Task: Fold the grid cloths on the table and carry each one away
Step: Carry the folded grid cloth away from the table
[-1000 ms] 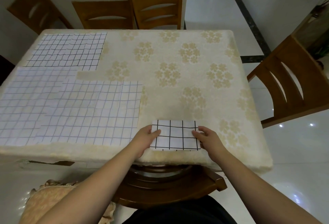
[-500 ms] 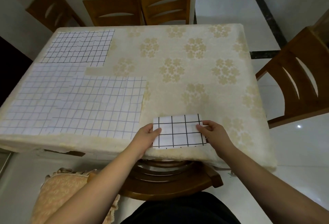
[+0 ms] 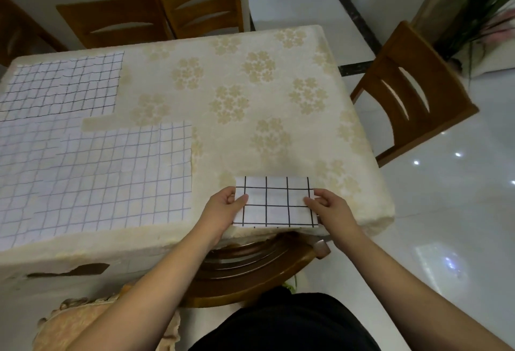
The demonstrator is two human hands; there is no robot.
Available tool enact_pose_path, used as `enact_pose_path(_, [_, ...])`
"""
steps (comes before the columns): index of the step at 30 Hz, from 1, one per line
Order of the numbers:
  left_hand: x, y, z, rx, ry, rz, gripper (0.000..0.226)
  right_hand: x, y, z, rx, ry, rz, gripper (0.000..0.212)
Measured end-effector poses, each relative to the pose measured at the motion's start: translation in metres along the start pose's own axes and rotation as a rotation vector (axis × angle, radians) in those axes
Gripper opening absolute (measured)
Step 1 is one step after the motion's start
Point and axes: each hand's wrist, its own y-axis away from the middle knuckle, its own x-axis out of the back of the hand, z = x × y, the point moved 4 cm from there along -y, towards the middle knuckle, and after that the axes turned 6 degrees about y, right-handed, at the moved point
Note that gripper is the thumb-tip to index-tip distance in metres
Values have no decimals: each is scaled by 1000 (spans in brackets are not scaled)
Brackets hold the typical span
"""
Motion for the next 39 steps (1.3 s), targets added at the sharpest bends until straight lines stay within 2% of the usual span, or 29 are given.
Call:
enact_pose_path(1, [-1,2,2,-7,-13,-18,11,2,6,2,-5,-21,26,21])
enact_pose_path(2, [-3,3,2,-29,2,-45,4,4,12,5,-16,-24,52,23])
enact_pose_path(3, [-5,6,4,-48,-12,-67,13,6,18,8,-20,-25,76,24])
enact_pose_path(5, [-14,12,8,-61,-39,-115,44,11,28,14,-21,-45,117,23])
enact_pose_path(7, [-21,13,5,-60,-67,-144,54,19,38,20,-17,-78,167,19])
enact_pose_path(15, [-65,28,9,-96,-120,-303,20,51,81,37,3,-175,306,12])
enact_pose_path(18, [-86,30,14,-71,-111,-315,26,70,89,43,7,-197,360,13])
enact_pose_path(22, [-127,40,31,-90,-118,-374,20,107,96,53,18,-240,391,13])
enact_pose_path(27, [-203,52,42,-122,-179,-442,30,183,116,68,10,-280,425,13])
enact_pose_path(30, [-255,65,49,-154,-174,-487,24,236,127,83,-22,-288,457,16])
enact_pose_path(34, [-320,82,54,-120,-124,-557,26,297,138,103,-48,-277,473,17])
enact_pose_path(39, [-373,90,59,-67,-75,-562,28,345,144,114,-79,-321,480,16])
